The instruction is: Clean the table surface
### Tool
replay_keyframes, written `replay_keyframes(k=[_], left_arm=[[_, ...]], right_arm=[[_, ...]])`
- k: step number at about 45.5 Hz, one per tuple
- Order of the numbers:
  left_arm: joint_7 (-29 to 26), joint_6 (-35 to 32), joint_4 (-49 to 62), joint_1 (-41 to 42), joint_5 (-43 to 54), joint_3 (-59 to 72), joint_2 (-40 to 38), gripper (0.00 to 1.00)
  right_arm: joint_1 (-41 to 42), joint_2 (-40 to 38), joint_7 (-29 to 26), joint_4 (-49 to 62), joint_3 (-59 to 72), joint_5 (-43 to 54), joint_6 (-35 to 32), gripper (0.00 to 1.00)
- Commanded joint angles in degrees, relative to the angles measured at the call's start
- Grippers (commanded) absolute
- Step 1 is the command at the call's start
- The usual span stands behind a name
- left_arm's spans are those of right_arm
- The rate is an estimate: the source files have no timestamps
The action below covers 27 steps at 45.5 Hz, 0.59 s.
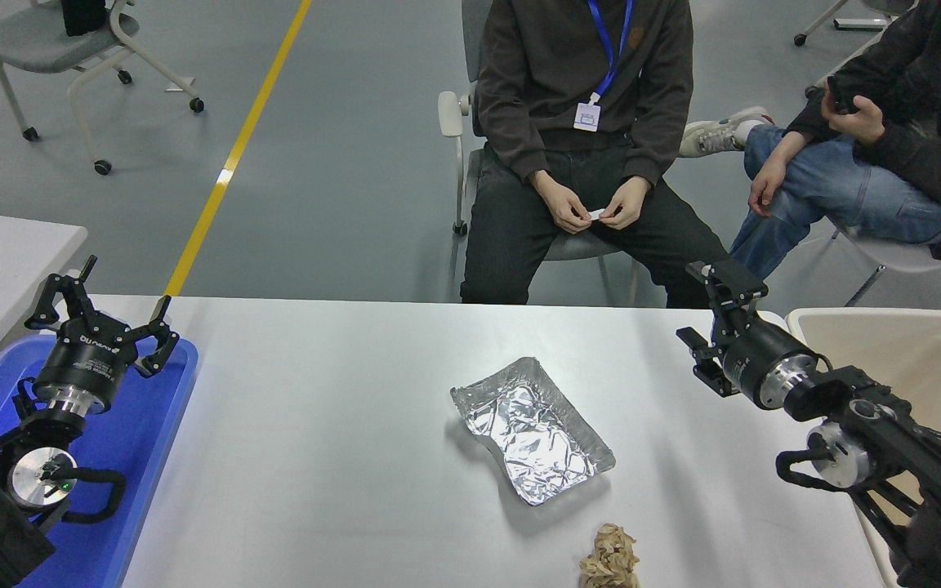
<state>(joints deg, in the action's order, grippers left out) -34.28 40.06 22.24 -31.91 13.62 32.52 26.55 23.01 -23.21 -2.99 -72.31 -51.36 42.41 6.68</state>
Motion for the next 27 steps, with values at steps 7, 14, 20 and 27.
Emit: replay_keyframes(k=[7,14,20,27], left_arm=[[0.0,0.0,0.0,0.0,0.0,0.0,0.0,1.00],[0.0,0.0,0.0,0.0,0.0,0.0,0.0,1.00],[0.0,0.0,0.0,0.0,-0.1,0.0,0.0,1.00],[0.0,0.0,0.0,0.0,0.0,0.0,0.0,1.00]], right_arm=[[4.1,-6.0,-2.1,-1.9,11.3,0.9,-1.3,1.00],[11.3,-10.9,-2.5,-2.0,23.6,1.1,-2.6,1.00],[19.2,-13.4,-3.9,-2.3,35.3,0.8,-2.5,1.00],[24.5,-13.6,-7.5,-2.1,42.2,2.3,-3.3,1.00]])
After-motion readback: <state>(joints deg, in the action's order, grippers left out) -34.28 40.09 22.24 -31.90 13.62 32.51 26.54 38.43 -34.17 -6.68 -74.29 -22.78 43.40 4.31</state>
